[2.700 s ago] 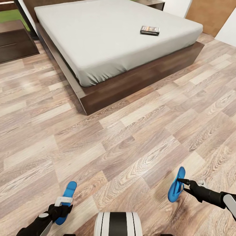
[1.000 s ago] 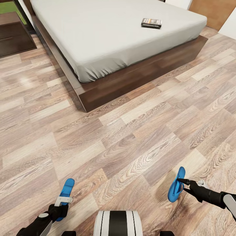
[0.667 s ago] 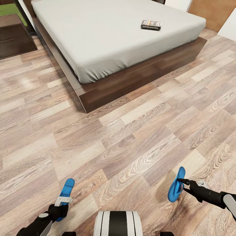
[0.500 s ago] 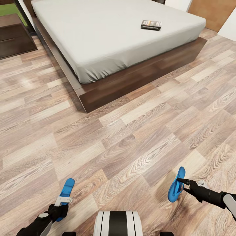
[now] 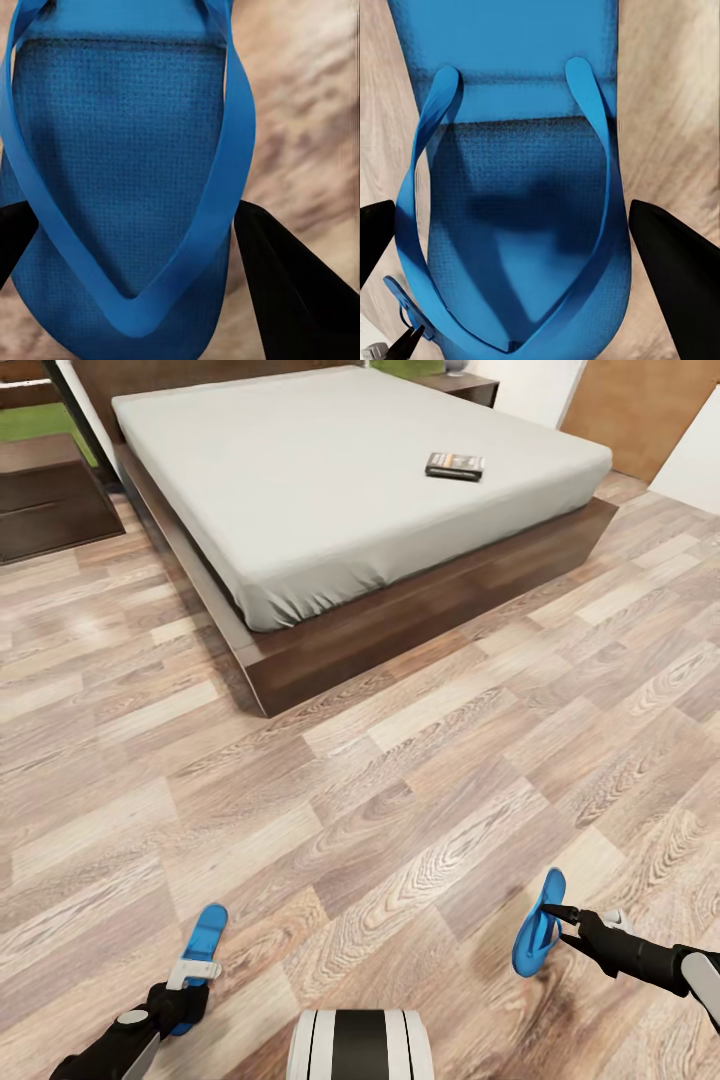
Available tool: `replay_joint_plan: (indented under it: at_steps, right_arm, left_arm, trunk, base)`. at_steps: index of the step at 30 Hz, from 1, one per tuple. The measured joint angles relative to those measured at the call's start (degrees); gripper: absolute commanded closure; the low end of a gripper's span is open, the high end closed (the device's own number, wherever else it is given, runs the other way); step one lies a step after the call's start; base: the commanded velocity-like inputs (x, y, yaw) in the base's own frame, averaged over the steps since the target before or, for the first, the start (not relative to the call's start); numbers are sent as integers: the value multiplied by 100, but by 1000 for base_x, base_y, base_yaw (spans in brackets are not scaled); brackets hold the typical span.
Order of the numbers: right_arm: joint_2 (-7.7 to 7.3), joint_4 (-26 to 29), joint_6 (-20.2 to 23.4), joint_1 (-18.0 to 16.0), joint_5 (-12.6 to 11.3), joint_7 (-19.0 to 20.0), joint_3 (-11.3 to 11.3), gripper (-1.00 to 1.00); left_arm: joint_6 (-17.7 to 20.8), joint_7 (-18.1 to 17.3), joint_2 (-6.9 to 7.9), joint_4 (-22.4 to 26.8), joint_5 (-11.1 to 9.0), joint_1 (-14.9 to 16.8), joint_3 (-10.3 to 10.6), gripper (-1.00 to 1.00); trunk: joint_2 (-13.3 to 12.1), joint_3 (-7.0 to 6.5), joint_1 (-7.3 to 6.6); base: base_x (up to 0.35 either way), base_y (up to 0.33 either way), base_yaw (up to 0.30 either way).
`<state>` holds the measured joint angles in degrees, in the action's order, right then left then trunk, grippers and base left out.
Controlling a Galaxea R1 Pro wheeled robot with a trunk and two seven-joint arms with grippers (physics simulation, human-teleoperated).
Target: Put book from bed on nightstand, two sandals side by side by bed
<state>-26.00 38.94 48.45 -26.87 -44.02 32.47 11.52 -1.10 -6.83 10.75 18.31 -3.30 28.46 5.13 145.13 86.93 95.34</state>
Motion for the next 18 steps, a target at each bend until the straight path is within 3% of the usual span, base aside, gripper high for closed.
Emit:
replay_joint_plan:
  at_steps: [18]
  right_arm:
    - [-46, 92, 7, 0, -1, 17, 8, 100]
  left_arm:
    - [-1, 0, -5, 0, -6, 0, 3, 100]
  trunk:
    - [-24, -399, -46]
  base:
    - [0, 0, 0]
